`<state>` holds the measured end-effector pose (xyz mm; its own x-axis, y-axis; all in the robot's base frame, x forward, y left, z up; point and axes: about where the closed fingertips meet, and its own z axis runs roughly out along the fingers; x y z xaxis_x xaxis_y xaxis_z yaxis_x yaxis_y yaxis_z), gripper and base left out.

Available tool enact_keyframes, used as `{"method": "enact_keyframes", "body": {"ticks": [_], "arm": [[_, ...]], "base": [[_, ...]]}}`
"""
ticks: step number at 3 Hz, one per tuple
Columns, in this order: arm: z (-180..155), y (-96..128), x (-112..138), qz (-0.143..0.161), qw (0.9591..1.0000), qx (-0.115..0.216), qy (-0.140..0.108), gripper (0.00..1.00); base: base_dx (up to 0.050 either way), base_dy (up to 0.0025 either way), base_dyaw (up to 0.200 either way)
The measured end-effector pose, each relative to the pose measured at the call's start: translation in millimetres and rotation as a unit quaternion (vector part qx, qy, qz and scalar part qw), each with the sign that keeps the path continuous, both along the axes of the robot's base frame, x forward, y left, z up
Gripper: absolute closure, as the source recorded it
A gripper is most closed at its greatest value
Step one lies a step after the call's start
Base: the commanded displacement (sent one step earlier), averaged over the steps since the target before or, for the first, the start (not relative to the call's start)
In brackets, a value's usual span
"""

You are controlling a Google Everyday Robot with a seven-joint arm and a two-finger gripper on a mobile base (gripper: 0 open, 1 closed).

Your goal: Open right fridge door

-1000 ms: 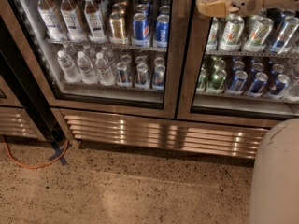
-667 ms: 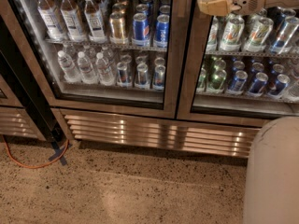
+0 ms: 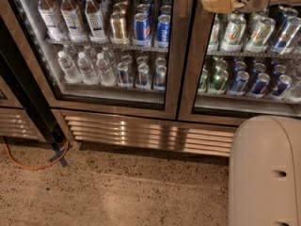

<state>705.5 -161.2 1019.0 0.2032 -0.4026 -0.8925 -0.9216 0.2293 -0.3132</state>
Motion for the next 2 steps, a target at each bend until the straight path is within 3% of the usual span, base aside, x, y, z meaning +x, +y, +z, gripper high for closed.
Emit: {"method": "enact_keyframes", "body": {"ticks": [2], "arm": [[3.7,-5.2,5.9,0.000,1.0000,0.000,0.000,1.00]], "base": [[0.000,0.00000,0.000]]}}
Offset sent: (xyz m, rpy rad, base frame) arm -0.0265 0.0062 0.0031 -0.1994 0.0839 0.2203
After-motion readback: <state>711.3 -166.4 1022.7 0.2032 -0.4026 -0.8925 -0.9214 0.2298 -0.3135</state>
